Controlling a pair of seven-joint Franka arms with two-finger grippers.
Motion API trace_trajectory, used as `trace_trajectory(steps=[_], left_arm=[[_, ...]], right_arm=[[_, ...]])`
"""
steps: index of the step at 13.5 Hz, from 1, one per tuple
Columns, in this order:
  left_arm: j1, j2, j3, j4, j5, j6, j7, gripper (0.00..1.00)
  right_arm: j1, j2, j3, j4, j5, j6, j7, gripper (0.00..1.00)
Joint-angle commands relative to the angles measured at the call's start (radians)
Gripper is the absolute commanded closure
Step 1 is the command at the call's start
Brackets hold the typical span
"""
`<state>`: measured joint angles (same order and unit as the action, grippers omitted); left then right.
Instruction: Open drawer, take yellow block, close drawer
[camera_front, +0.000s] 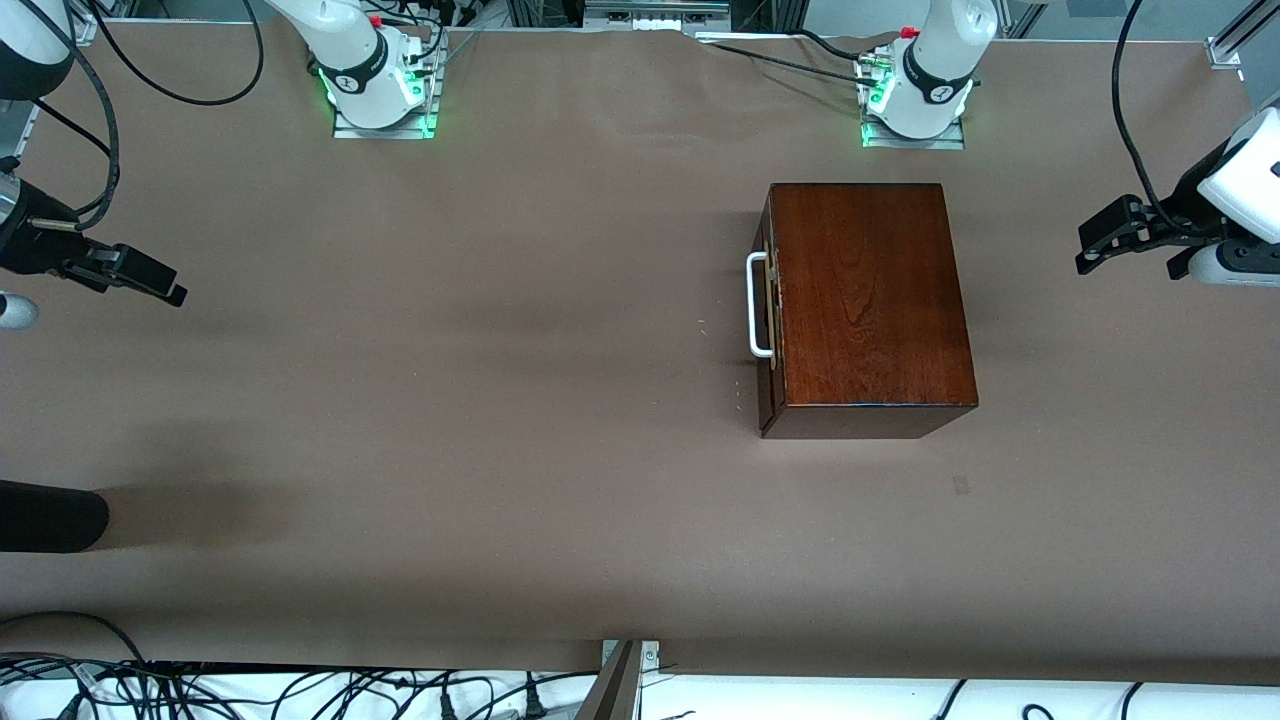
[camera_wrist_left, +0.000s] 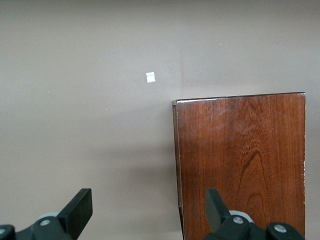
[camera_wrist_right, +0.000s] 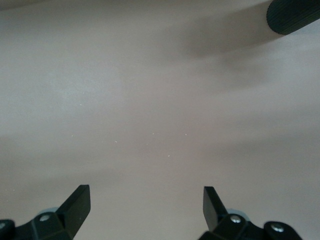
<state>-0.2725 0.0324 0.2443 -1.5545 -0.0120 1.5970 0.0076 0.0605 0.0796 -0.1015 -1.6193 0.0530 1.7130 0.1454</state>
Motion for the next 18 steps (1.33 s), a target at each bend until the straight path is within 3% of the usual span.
trace_trajectory(steps=[1, 18], left_arm=[[0.003, -0.003, -0.008, 0.018, 0.02, -0.02, 0.011, 0.0], [-0.007, 0.014, -0.008, 0.039, 0.01, -0.019, 0.026, 0.0]], right_arm=[[0.001, 0.003, 0.0, 0.015, -0.013, -0.003, -0.007, 0.0], [-0.004, 0.003, -0.001, 0.015, -0.012, -0.012, -0.007, 0.0]])
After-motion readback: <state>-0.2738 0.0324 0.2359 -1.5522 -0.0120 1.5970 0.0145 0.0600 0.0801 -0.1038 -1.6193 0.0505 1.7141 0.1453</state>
